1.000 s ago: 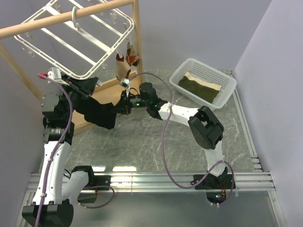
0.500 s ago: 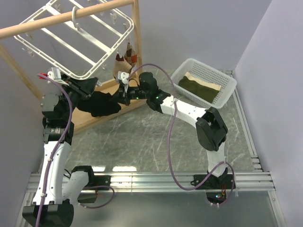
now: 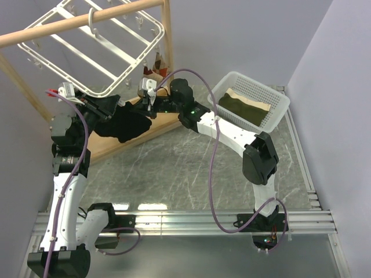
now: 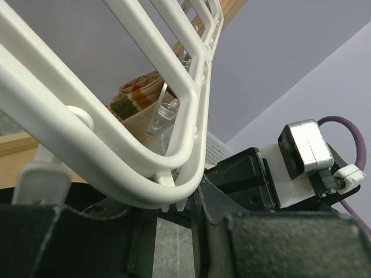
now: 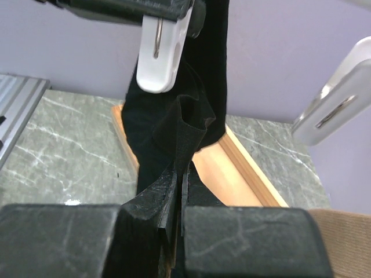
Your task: Clip the underwear to the hanger
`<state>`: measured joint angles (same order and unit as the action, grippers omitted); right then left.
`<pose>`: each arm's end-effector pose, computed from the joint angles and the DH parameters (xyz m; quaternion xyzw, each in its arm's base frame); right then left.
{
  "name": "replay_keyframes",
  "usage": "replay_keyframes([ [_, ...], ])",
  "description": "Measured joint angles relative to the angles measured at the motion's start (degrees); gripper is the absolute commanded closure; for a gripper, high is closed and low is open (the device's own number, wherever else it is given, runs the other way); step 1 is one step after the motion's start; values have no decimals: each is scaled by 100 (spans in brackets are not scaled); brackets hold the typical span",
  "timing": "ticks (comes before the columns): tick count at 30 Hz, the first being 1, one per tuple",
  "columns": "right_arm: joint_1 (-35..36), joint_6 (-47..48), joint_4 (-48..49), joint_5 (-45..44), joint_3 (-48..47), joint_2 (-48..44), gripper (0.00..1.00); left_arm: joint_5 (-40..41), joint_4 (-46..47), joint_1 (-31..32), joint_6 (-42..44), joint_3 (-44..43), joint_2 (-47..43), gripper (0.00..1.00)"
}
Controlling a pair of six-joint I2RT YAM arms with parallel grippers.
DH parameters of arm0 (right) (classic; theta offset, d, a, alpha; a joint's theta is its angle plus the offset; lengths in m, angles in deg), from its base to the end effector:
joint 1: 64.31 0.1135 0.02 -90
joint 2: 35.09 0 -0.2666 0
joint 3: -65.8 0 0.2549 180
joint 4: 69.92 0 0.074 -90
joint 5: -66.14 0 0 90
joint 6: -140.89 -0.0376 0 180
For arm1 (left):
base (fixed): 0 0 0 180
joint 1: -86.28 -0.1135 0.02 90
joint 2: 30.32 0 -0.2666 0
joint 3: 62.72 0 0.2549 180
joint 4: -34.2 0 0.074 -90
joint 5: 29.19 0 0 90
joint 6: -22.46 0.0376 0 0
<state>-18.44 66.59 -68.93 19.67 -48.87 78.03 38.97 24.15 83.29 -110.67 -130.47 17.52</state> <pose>0.3161 0.3630 0.3701 -0.5588 0.4144 0.4221 0.5813 0.1885 -0.0042 0.4166 -0.1142 0.6383 -0.3724 0.6639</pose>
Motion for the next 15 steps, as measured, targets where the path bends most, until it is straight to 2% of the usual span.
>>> replay_keyframes([
  [15, 125, 280, -361, 7, -140, 61, 100, -37, 0, -7, -2, 0, 2, 100],
])
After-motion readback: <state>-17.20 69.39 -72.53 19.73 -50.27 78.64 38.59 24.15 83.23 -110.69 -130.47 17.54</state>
